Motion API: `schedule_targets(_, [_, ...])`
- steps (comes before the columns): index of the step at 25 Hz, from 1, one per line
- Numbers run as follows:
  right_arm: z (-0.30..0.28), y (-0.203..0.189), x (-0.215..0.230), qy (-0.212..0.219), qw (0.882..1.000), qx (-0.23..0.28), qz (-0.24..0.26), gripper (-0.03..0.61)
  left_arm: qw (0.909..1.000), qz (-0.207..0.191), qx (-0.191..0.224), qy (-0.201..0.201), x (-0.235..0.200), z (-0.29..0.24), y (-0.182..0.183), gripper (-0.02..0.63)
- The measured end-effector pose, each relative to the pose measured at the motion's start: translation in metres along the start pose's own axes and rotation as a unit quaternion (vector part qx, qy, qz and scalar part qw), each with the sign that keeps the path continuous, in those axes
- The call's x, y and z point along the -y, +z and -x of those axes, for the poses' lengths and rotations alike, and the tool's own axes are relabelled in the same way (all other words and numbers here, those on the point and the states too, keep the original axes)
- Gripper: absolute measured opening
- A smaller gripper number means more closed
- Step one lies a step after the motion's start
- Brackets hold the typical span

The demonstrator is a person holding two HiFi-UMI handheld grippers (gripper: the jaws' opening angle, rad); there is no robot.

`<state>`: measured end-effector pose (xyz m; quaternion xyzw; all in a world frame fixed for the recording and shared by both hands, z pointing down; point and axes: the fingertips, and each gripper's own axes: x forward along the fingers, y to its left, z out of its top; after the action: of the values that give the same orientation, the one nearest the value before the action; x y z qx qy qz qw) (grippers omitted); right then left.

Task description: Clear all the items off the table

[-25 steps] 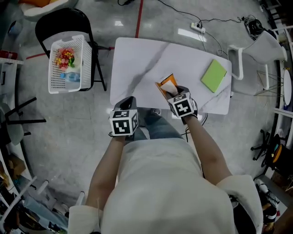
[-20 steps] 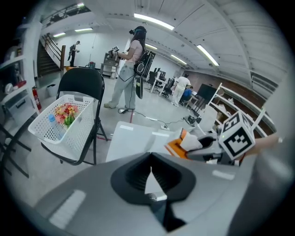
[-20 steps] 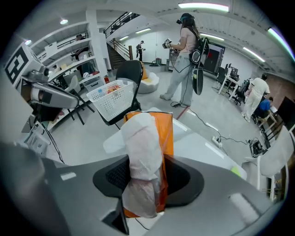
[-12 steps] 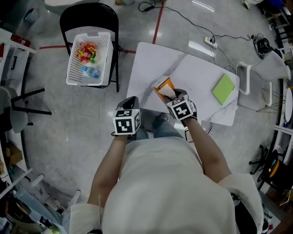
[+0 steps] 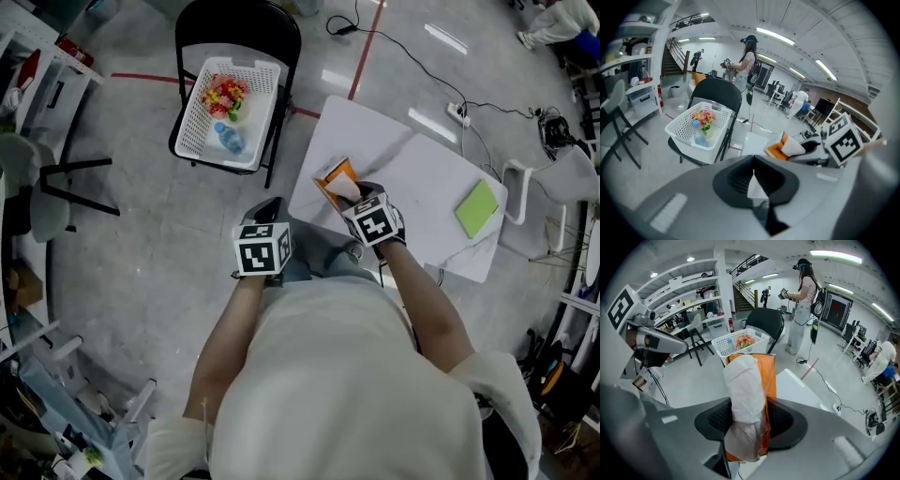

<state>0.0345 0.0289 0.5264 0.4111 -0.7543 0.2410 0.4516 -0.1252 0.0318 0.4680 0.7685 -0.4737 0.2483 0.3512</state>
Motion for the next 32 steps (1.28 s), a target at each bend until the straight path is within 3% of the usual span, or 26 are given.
schedule_targets(16, [-0.038,0.089,-0.085,0.028,0.999,0.009,0.042,0.195,0.999,0.03,0.014,0.03,-0.109,0.046,0.002,0.009])
schedule_targets(32, [-0.064,0.15,-0.114,0.026,0.997,0.009,0.068,0.195,0.998,0.044,0.021,0.04,-0.171,0.066,0.005,0.009])
